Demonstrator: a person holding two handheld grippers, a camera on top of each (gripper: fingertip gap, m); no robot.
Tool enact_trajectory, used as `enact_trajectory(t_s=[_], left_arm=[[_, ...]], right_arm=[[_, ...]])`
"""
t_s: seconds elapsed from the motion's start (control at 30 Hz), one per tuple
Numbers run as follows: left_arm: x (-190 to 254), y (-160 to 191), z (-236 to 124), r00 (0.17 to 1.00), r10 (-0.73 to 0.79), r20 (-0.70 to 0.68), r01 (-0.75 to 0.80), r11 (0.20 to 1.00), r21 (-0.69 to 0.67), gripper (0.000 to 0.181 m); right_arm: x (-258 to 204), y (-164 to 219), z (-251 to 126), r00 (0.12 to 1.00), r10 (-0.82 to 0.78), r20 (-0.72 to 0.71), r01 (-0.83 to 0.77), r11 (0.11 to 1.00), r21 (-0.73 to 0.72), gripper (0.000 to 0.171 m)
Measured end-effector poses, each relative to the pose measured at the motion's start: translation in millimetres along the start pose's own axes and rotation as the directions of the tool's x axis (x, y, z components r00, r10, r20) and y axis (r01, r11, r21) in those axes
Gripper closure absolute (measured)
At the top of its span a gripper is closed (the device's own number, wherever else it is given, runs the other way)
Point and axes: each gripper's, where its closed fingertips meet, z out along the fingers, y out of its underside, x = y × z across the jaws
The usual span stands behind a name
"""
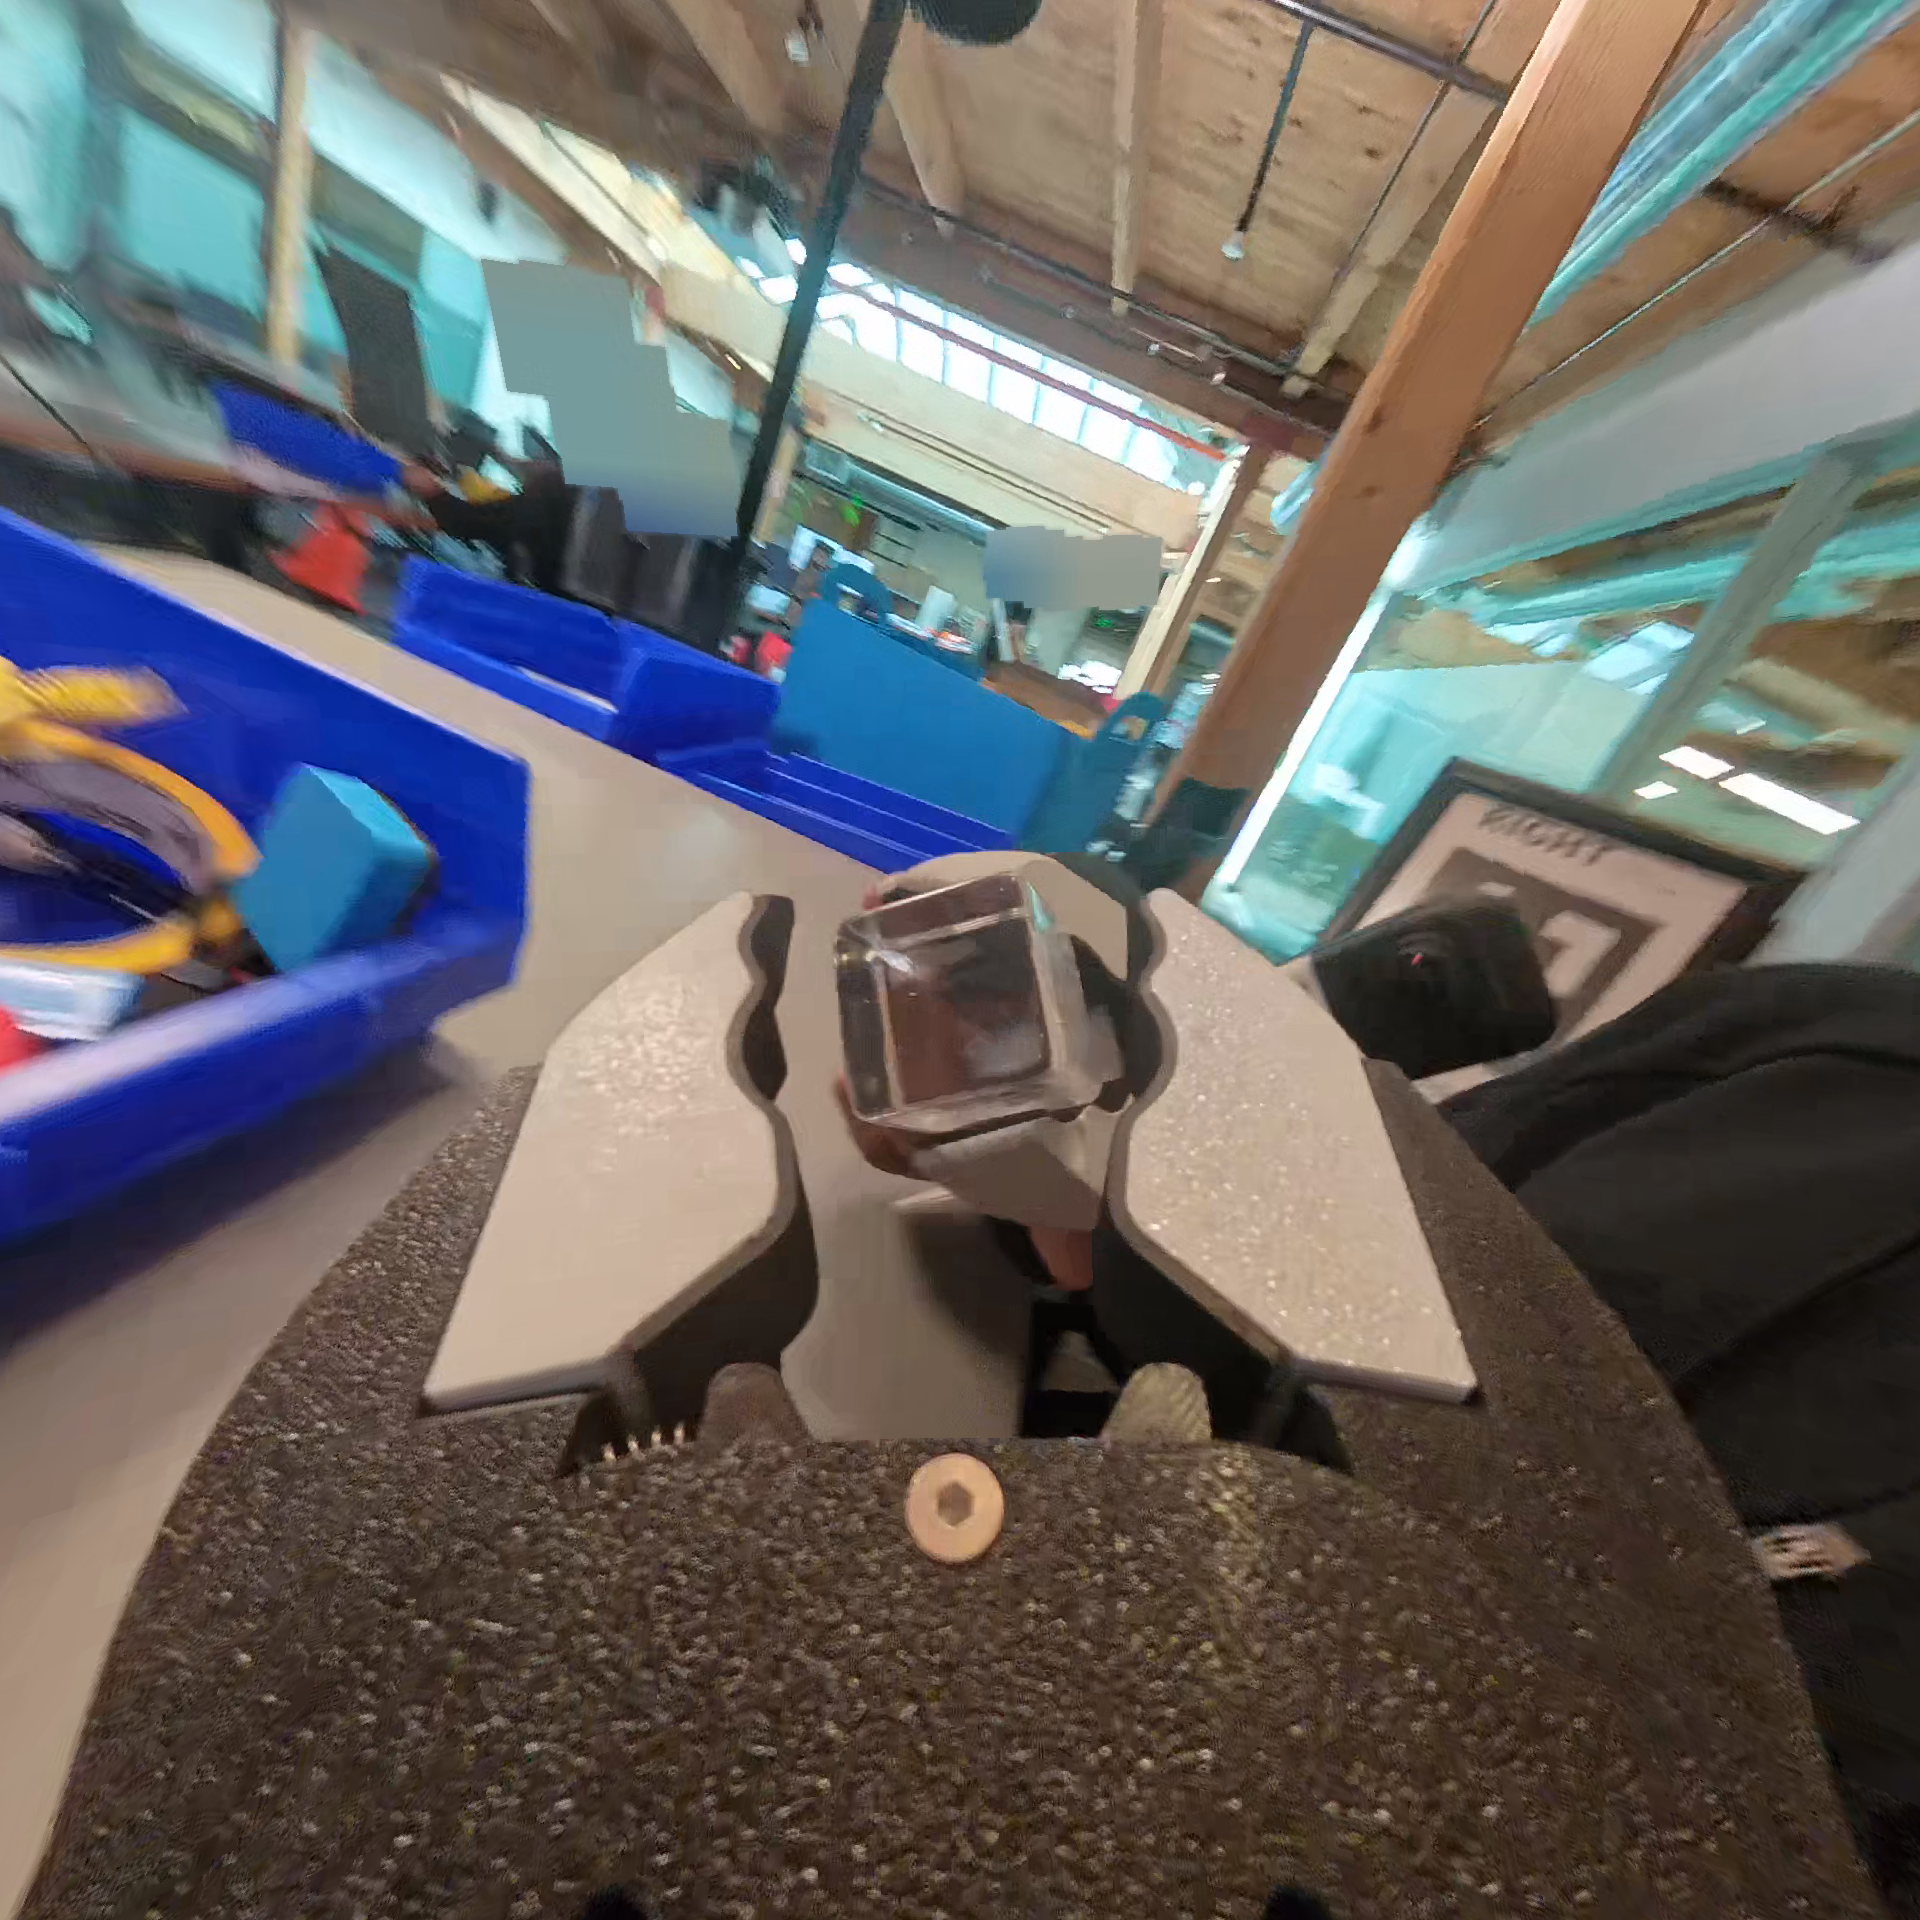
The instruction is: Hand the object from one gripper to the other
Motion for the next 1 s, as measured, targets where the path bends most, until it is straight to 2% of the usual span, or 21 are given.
enact_trajectory(t_s=[0.03,0.1,0.17,0.23,0.33,0.4,0.53,0.67,0.7,0.77,0.83,0.9,1.0], left_arm=[[-2,-3,-5,0.994,0.099,0.048,-0.099,0.995,0.007,0.116],[-7,-7,-15,0.950,0.273,0.150,-0.272,0.962,-0.029,0.114],[-9,-8,-22,0.893,0.393,0.219,-0.381,0.920,-0.095,0.114],[-12,-8,-25,0.849,0.439,0.294,-0.406,0.898,-0.168,0.114],[-22,2,-24,0.805,0.434,0.404,-0.337,0.896,-0.291,0.114],[-23,11,-20,0.789,0.434,0.436,-0.298,0.889,-0.347,0.114],[-34,23,-16,0.725,0.474,0.499,-0.273,0.864,-0.424,0.115],[-37,45,-12,0.737,0.521,0.431,-0.269,0.811,-0.519,0.136],[-38,44,-11,0.729,0.536,0.426,-0.287,0.804,-0.520,0.136],[-39,41,-8,0.749,0.505,0.429,-0.288,0.831,-0.476,0.136],[-38,33,-3,0.798,0.427,0.425,-0.279,0.887,-0.367,0.136],[-31,20,2,0.873,0.308,0.378,-0.250,0.948,-0.195,0.136],[-24,-3,3,0.960,0.026,0.279,-0.061,0.991,0.117,0.136]], right_arm=[[0,0,0,0.999,0.046,0.018,-0.046,0.999,-0.003,0.126],[1,2,1,0.991,0.131,0.036,-0.130,0.991,-0.019,0.126],[4,10,4,0.978,0.207,0.035,-0.205,0.977,-0.067,0.126],[6,21,6,0.962,0.272,0.022,-0.267,0.955,-0.131,0.127],[10,36,8,0.955,0.295,-0.023,-0.293,0.934,-0.202,0.127],[11,39,9,0.971,0.233,-0.047,-0.238,0.945,-0.223,0.126],[-2,35,11,0.999,0.016,-0.028,-0.022,0.973,-0.232,0.126],[-14,29,12,0.987,-0.158,-0.016,0.150,0.964,-0.221,0.126],[-13,29,12,0.984,-0.178,-0.025,0.168,0.960,-0.224,0.126],[-9,29,12,0.986,-0.159,-0.048,0.145,0.964,-0.223,0.124],[0,28,10,0.992,-0.091,-0.084,0.071,0.976,-0.208,0.120],[10,24,7,0.994,0.015,-0.111,-0.033,0.986,-0.166,0.119],[25,15,0,0.980,0.134,-0.150,-0.148,0.985,-0.083,0.121]])
